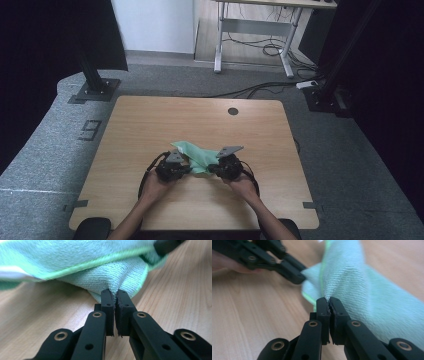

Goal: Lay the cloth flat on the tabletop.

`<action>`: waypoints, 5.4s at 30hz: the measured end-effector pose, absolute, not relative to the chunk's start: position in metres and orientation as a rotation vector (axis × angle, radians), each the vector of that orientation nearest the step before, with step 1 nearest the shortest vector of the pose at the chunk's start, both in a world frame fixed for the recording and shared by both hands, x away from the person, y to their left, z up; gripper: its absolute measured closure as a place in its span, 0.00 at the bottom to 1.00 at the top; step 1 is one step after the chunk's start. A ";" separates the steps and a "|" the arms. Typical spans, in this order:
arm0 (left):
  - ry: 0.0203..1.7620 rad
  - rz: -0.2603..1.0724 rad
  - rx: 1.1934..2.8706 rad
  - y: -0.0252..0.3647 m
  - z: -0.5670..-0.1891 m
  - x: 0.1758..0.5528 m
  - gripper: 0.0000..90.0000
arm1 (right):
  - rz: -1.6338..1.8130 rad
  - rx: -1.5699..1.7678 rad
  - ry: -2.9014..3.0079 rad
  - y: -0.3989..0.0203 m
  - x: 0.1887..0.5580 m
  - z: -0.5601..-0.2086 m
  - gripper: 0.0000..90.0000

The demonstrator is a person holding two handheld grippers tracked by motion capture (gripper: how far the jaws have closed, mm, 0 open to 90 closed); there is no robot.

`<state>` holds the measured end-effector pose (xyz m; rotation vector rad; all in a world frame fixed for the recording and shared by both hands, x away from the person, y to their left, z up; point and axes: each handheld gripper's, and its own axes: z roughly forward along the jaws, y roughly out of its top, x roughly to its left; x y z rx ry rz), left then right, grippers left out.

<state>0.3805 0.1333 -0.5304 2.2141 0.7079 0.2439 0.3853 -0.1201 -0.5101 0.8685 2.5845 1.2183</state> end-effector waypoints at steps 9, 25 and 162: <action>0.738 0.285 2.143 0.155 -0.507 0.379 0.95 | 1.225 0.925 2.453 -0.157 0.395 -0.482 0.95; 1.053 0.365 2.035 0.208 -0.510 0.404 0.57 | 1.073 1.207 2.341 -0.201 0.444 -0.484 0.64; 1.032 0.511 2.274 0.160 -0.538 0.411 0.22 | 0.921 1.148 2.413 -0.197 0.393 -0.540 0.44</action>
